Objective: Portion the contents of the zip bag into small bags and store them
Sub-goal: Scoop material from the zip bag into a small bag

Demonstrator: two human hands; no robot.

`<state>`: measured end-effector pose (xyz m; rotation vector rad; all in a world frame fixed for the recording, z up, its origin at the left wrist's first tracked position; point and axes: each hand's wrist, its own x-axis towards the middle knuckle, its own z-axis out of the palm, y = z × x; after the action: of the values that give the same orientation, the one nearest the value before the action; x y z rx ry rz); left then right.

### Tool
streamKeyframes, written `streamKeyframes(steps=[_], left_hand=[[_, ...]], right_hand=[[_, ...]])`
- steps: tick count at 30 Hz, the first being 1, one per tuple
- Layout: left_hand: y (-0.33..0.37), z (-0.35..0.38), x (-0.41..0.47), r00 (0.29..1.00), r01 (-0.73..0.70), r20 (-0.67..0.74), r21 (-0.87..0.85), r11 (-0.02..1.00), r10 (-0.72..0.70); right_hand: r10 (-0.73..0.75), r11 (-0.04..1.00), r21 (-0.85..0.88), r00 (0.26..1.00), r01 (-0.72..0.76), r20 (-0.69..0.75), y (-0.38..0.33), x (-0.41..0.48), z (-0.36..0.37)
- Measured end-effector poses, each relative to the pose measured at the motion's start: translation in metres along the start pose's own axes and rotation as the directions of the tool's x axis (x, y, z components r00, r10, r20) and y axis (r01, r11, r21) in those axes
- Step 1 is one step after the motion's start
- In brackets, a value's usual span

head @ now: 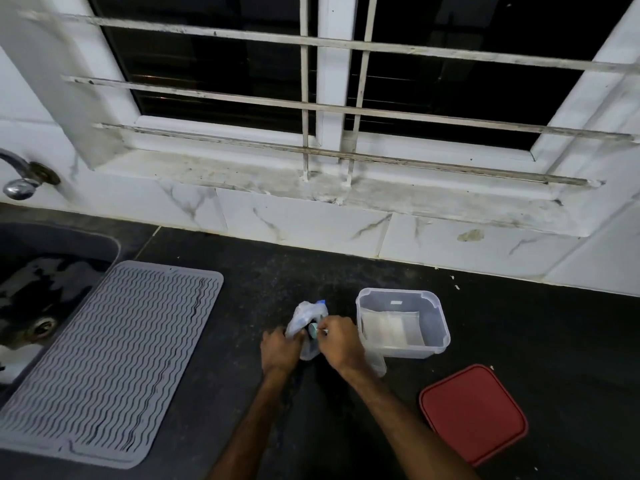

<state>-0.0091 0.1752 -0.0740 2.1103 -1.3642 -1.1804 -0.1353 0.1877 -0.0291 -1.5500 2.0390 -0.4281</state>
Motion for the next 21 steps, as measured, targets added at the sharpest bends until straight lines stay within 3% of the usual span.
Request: streamKeyframes(steps=[3,7,12,16,21], left_hand=[[0.0,-0.006,-0.001,0.999,0.007,-0.03,-0.128,0.992,-0.011],[0.001,-0.008,0.001,0.999,0.007,-0.047,-0.255,0.967,-0.02],[-0.003,-0.004,0.01,0.999,0.03,-0.011,-0.382,0.924,-0.037],[0.004,-0.004,0.012,0.999,0.038,0.008,-0.462,0.886,-0.039],[0.008,-0.008,0.012,0.998,0.064,0.039,-0.55,0.832,-0.051]], right_hand=[[0.012,0.991,-0.135,1.0,-0.013,-0.002,-0.001,0.005,0.009],[0.037,0.987,-0.158,0.999,-0.041,-0.028,-0.001,0.007,0.016],[0.148,0.984,0.102,0.989,-0.146,-0.007,0.011,0.014,0.029],[0.23,0.892,0.385,0.971,-0.235,0.06,0.037,0.03,0.05],[0.262,0.835,0.491,0.964,-0.249,0.043,0.015,0.013,0.027]])
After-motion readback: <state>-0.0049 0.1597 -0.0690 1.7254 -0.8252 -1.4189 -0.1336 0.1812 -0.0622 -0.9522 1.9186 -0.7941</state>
